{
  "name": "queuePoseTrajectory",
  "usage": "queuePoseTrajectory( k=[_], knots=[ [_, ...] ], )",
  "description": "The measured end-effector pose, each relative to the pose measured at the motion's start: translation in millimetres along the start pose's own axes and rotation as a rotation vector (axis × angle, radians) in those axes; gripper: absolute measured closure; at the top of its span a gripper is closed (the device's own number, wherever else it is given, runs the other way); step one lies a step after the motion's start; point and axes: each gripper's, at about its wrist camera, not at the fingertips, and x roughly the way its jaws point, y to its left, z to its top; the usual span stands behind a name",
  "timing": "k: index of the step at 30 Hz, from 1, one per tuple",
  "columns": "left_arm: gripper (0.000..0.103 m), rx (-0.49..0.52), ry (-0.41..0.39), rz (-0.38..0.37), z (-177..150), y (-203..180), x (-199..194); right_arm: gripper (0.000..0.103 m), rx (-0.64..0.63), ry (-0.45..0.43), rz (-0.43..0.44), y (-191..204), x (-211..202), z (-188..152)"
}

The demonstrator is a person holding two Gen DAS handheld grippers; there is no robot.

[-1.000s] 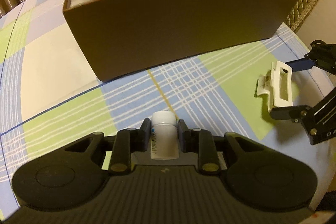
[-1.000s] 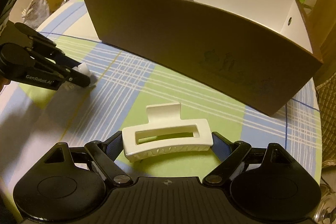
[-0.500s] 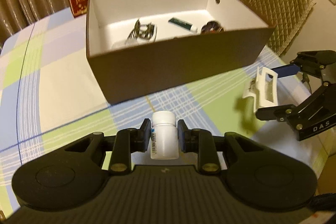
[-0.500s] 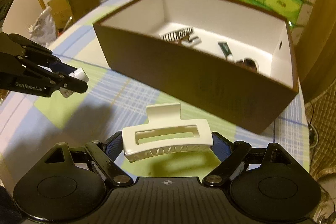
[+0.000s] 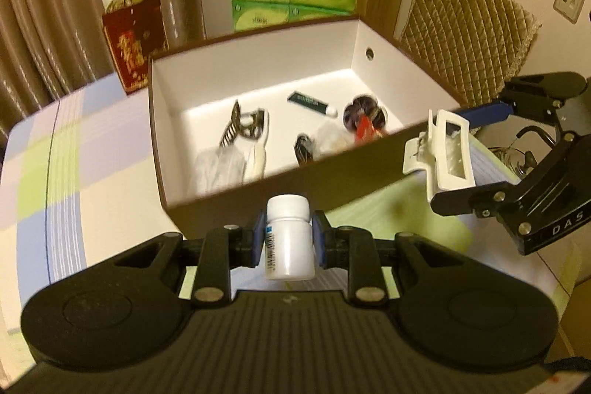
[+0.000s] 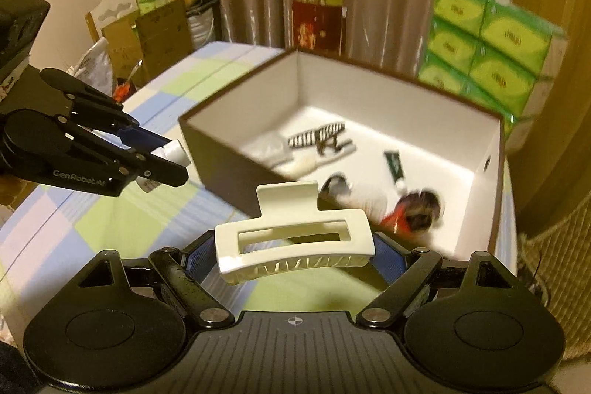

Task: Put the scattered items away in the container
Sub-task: 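Carry pill bottle with left tool while right tool carries hair clip into box, then open left tool releasing pill bottle while right tool releases hair clip in box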

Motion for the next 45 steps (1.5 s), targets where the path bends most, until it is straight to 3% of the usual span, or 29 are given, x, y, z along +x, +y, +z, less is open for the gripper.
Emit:
queuePoseTrajectory(
  k=[10,21,30,45],
  knots=[
    [0.081,0.035,-0.054,0.002,60,15,14,0.019,-0.052,-0.057,-0.057,-30,9,50],
    [0.081,0.035,-0.018,-0.076,108,12,71,0.019,-0.043,0.001,-0.088,-78,56,69],
    [0.081,0.065,0.051,-0.081,126,7,130,0.019,-0.104,0.082,-0.06,-109,97,66],
    [0.081,0.052,0.113,-0.082,133,10,186,0.019,-0.153,0.132,-0.028,-138,128,71]
  ],
)
